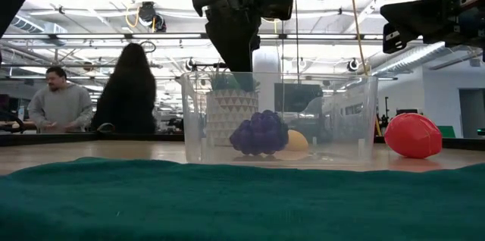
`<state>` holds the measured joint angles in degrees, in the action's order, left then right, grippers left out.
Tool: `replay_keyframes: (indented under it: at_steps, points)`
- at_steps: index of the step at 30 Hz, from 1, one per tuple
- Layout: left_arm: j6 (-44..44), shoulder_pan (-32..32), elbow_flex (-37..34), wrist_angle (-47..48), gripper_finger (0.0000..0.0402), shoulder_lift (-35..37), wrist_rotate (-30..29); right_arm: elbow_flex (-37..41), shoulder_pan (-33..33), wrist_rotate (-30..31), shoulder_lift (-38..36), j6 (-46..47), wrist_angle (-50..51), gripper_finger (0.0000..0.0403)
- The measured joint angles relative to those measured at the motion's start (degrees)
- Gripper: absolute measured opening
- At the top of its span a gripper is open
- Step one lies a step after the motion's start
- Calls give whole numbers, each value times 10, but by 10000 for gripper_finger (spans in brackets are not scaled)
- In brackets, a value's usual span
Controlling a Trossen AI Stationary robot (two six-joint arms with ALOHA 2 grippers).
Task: Pick and placing Produce into tupperware
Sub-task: Put the banana into the transparent bin
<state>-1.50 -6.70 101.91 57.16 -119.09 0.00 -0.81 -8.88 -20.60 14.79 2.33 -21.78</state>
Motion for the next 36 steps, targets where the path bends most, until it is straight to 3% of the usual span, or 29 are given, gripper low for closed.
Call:
replay_keyframes:
  at_steps: [9,15,20,31,36]
  points:
    - [-24,2,0,-2,27,0,23,0,0,0,0,0,0,0]
    - [-26,4,0,-1,3,0,-5,0,0,0,0,0,0,0]
    - [-40,-1,-1,20,9,14,-51,0,0,0,0,0,1,0]
    - [-51,-2,-1,32,9,133,-125,0,0,0,8,0,-3,0]
    - [-69,11,-1,26,2,206,-130,0,0,0,9,0,-3,0]
